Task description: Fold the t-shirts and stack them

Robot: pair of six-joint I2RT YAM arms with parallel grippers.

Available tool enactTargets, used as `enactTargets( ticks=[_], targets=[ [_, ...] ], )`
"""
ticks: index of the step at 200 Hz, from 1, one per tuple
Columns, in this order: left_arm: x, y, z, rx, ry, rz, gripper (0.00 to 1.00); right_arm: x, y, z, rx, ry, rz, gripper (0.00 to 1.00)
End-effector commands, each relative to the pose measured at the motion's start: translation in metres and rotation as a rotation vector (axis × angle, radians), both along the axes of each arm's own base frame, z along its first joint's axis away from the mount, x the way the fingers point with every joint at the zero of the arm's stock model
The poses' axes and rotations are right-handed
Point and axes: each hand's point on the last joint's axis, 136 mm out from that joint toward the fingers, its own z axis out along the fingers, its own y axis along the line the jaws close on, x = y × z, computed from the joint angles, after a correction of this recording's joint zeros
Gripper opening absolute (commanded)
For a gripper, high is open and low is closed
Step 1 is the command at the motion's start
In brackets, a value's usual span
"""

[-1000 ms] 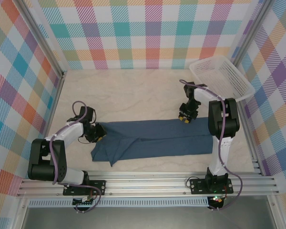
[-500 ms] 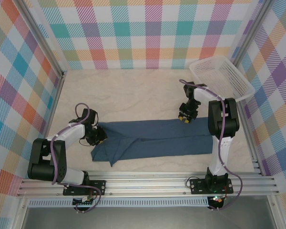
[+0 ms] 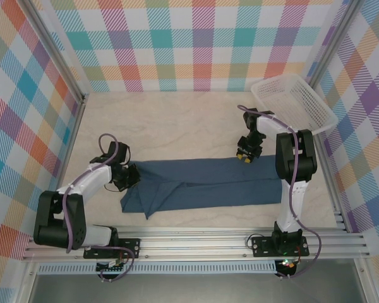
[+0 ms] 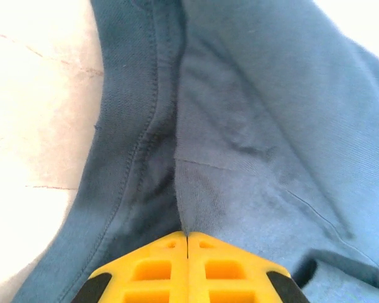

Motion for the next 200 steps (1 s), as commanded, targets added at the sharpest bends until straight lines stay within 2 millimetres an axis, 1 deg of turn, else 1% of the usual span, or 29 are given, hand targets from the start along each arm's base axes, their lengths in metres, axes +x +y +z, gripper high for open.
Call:
enactTargets(
  ticks=[1,19,32,40,61,78,93,114,135,166,185,200],
  targets=[
    [-0.003,0.005,0.001,0.043,0.014,-0.012,0.07,-0.008,-0.004,-0.015,-0.032,0.054,0.017,0.26],
    [0.000,0.004,-0.006,0.038,0.021,-0.013,0.11,-0.008,-0.004,-0.016,-0.032,0.057,0.018,0.26],
    [0.004,0.003,-0.011,0.042,0.024,-0.014,0.17,-0.008,-0.004,-0.017,-0.031,0.057,0.019,0.26],
    [0.008,0.003,-0.012,0.044,0.019,-0.016,0.20,-0.009,-0.004,-0.017,-0.030,0.059,0.019,0.26],
    [0.017,0.003,-0.017,0.057,0.019,-0.027,0.26,-0.009,-0.004,-0.017,-0.031,0.059,0.022,0.26],
    [0.024,0.004,-0.016,0.064,0.002,-0.030,0.29,-0.010,-0.004,-0.016,-0.032,0.061,0.024,0.26],
    [0.026,0.004,-0.017,0.071,-0.001,-0.034,0.30,-0.010,-0.004,-0.016,-0.030,0.060,0.026,0.26],
    [0.026,0.004,-0.019,0.072,0.005,-0.039,0.27,-0.010,-0.004,-0.016,-0.029,0.059,0.025,0.26],
    [0.025,0.005,-0.014,0.074,-0.011,-0.038,0.23,-0.010,-0.004,-0.017,-0.028,0.062,0.023,0.26],
    [0.022,0.002,-0.008,0.056,-0.018,-0.041,0.10,-0.010,-0.004,-0.017,-0.029,0.062,0.022,0.26],
    [0.017,0.003,-0.006,0.055,-0.020,-0.034,0.05,-0.009,-0.003,-0.017,-0.029,0.059,0.024,0.26],
    [0.014,0.004,-0.001,0.053,-0.034,-0.026,0.01,-0.009,-0.003,-0.017,-0.030,0.060,0.023,0.26]
  ],
)
